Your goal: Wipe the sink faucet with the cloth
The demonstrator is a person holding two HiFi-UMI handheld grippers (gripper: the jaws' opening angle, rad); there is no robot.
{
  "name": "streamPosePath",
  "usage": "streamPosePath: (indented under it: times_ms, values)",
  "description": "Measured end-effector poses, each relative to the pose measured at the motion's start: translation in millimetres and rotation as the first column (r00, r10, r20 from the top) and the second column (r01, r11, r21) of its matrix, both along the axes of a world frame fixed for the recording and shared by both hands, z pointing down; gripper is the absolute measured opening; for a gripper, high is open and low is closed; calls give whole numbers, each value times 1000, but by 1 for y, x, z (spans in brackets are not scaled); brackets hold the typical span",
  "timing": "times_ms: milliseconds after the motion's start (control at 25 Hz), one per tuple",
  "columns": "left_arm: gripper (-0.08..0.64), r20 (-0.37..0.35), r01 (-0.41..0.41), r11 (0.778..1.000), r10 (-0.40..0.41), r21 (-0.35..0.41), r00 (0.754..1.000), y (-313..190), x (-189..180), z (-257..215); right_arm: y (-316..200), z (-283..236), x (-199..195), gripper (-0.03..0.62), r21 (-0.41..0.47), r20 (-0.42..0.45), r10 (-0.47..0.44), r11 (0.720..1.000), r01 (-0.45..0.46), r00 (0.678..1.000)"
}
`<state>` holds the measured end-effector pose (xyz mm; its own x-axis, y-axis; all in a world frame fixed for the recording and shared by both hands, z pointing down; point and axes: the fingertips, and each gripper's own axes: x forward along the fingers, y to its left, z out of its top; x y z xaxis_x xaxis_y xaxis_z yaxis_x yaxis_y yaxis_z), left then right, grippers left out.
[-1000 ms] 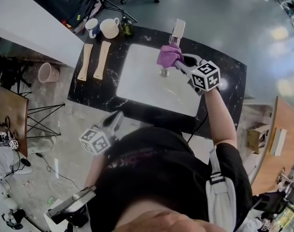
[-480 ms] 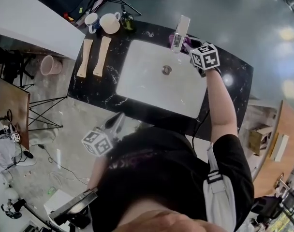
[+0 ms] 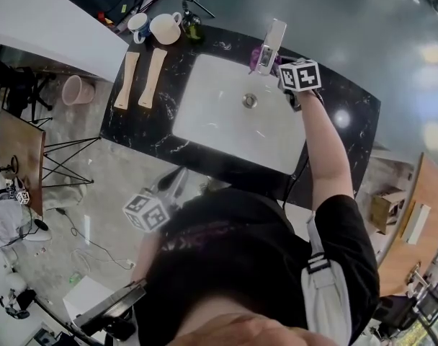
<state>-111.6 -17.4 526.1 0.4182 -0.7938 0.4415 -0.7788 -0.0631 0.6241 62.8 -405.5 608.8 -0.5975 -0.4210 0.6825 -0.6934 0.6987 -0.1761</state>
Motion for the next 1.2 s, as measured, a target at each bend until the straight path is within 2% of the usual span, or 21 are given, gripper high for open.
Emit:
streamPosePath:
  times_ms: [80, 160, 320, 480, 640, 720, 880, 960, 1040, 1120, 1200]
  values:
    - [-2, 2, 1, 1000, -1, 9, 1000, 2, 0, -2, 0, 5, 1, 94, -27, -19, 14, 1000, -14, 1000]
    - [-2, 1, 4, 1000, -4, 20, 1000, 3, -1, -5, 3, 1, 2, 93, -28, 1, 13, 1000, -13, 1000]
    - [-2, -11, 8, 999, -7, 39, 1000, 4, -3, -8, 10, -40, 13, 92, 15, 159, 25, 999, -28, 987]
    - [-2, -32, 8, 998, -7, 54, 999, 2, -3, -9, 18, -90, 34, 91, 69, 231, 5, 997, -21, 973]
    - [-2, -48, 6, 998, -4, 56, 999, -2, 0, -9, 3, -166, 48, 91, 152, 371, -3, 987, -57, 929]
    - [-2, -53, 10, 999, -8, 51, 999, -3, 1, -8, -6, -194, 40, 91, 214, 356, -43, 976, -37, 933]
    - [-2, -49, 29, 999, -27, 36, 998, -4, 1, -4, -4, -214, 6, 91, 285, 307, -189, 953, 99, 933]
    - [-2, -49, 45, 999, -44, 21, 998, -5, -2, -2, -5, -201, -10, 90, 308, 217, -253, 934, 180, 943]
    - [-2, -43, 56, 998, -56, 3, 997, -3, -3, 1, -19, -178, -18, 89, 312, 112, -265, 924, 219, 958]
    - [-2, -31, 60, 998, -60, -21, 998, -1, -2, 4, -42, -168, -16, 89, 245, 169, -231, 952, 186, 958]
    - [-2, -22, 68, 997, -69, -45, 997, 1, -3, 9, -66, -165, -11, 89, 131, 296, -180, 980, 147, 938]
